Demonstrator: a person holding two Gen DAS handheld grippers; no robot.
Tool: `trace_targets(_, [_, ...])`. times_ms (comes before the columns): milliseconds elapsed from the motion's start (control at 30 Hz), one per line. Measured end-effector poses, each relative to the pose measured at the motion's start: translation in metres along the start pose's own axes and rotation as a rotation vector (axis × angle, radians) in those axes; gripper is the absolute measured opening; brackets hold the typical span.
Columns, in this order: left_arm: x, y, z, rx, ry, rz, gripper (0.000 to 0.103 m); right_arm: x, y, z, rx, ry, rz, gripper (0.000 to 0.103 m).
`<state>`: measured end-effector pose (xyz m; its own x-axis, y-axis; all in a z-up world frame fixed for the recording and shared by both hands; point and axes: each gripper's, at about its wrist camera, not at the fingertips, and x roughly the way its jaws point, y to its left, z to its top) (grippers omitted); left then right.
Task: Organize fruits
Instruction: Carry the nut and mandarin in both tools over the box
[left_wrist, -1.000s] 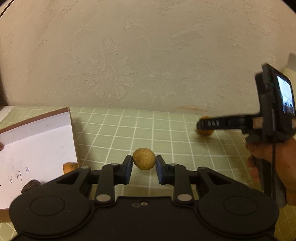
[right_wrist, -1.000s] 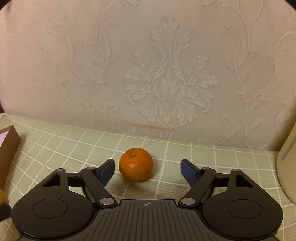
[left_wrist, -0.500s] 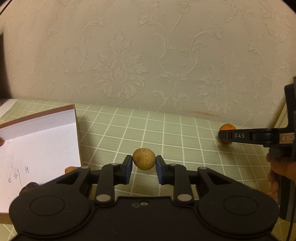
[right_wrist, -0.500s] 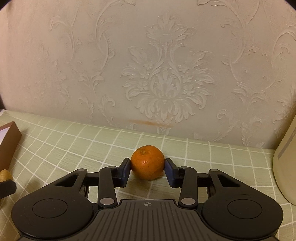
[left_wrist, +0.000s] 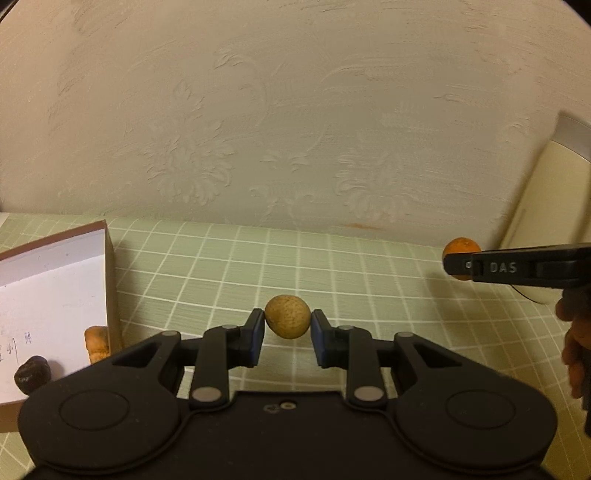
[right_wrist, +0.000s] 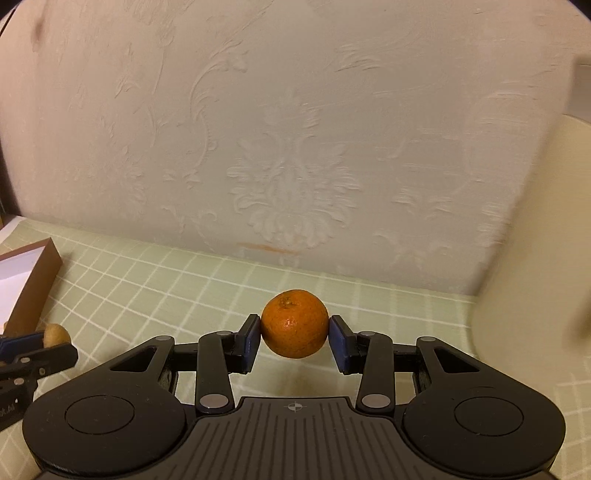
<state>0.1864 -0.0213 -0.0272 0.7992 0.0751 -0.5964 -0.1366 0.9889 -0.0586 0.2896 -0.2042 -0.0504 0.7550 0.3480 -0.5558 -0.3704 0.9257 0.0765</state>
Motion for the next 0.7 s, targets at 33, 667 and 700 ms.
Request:
trace_targets(33, [-0.004,-0.002,-0.001,0.006,-0.003,-0.004,0.018,-0.007,-0.004,-0.002,0.003,0.0,0.0,0.04])
trace_targets(667, [-0.078,-0.018,-0.027,0.086,-0.042,-0.03,0.018,-0.11,0.025,-0.046,-0.128,0.005,0.07,0.04])
trace_targets(700, [-0.082,-0.015,-0.027,0.084,-0.045,-0.026,0.018,-0.112,0.028,-0.047,-0.129,0.005,0.078,0.04])
